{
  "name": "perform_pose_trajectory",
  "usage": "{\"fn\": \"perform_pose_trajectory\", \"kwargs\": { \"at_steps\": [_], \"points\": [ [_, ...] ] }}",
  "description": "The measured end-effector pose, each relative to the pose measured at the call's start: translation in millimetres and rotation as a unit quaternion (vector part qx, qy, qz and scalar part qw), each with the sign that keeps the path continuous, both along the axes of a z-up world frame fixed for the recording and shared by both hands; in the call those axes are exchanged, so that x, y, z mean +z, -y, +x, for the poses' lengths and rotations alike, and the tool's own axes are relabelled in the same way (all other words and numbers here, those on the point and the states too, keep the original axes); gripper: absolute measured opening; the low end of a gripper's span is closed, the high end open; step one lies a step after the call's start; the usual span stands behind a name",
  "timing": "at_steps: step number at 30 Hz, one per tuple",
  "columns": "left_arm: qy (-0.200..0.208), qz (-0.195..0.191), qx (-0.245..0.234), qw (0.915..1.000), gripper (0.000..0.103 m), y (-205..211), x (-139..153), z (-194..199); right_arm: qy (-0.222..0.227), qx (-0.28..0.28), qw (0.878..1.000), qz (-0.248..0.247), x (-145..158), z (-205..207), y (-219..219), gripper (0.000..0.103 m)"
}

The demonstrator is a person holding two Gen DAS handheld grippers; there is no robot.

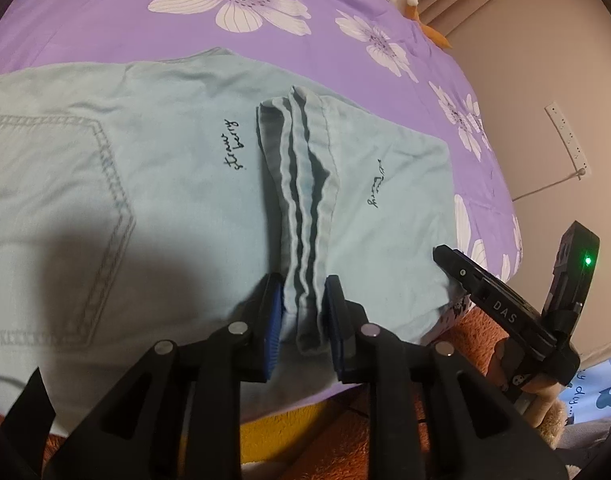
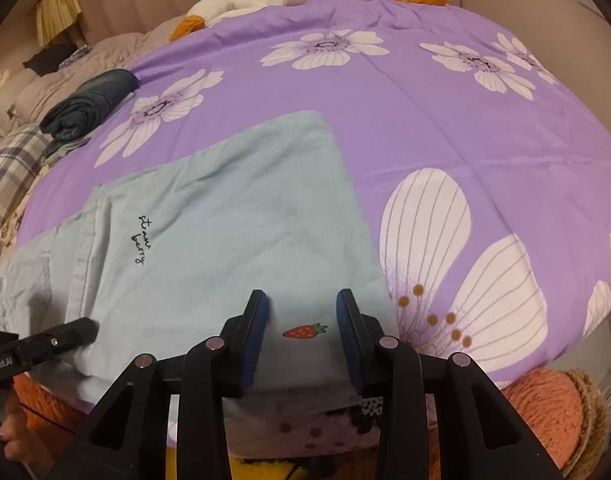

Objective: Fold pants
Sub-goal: 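Grasp the folded jeans layers with the left tool while the right tool opens and withdraws, then open the left tool and move it toward the elastic waistband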

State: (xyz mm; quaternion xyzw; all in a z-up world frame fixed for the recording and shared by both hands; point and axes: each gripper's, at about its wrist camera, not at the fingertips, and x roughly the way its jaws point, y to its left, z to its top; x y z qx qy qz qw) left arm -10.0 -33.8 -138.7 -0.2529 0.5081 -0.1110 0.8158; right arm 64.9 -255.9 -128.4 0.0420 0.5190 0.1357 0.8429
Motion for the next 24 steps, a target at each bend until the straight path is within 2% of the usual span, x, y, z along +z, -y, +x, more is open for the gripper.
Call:
{"fn": "perform_pose_trajectory", "kwargs": {
  "at_steps": [6, 9, 11, 12, 14, 16, 19, 21, 24],
  "points": [
    [0.0, -0.025, 0.008, 0.9997, 0.029, -4.7, -0.9, -9.9, -0.002, 0.002, 1.0, 0.001, -1.0, 1.5, -2.0, 0.038],
    [0.004, -0.023, 0.006, 0.9997, 0.034, -6.0, 3.6, -16.0, -0.001, 0.004, 1.0, -0.004, -1.0, 1.3, -5.4, 0.041],
    [0.011, -0.009, 0.009, 0.9999, 0.04, -6.7, 9.9, -20.3, 0.0, 0.005, 1.0, -0.008, -0.8, 1.0, -7.7, 0.042],
    [0.017, -0.001, 0.014, 0.9998, 0.047, -7.9, 13.9, -22.8, 0.001, 0.005, 1.0, -0.008, -0.8, 0.8, -8.3, 0.044],
    [0.04, 0.01, 0.026, 0.9988, 0.054, -14.5, 24.5, -29.7, 0.001, 0.005, 1.0, -0.007, -0.3, 0.1, -8.6, 0.046],
    [0.056, 0.015, 0.04, 0.9975, 0.068, -22.5, 32.3, -35.9, -0.001, 0.003, 1.0, -0.005, 0.4, 0.4, -8.6, 0.048],
    [0.081, 0.03, 0.071, 0.9938, 0.079, -40.1, 47.0, -47.0, -0.005, 0.007, 1.0, 0.003, 2.3, 0.8, -9.2, 0.057],
    [0.09, 0.037, 0.089, 0.9913, 0.083, -49.9, 54.1, -53.0, -0.005, 0.006, 1.0, 0.002, 6.4, 0.0, -11.8, 0.06],
    [0.118, 0.042, 0.126, 0.984, 0.091, -70.0, 69.0, -68.3, -0.005, 0.008, 1.0, 0.014, 15.3, 1.5, -15.9, 0.068]
  ]
}}
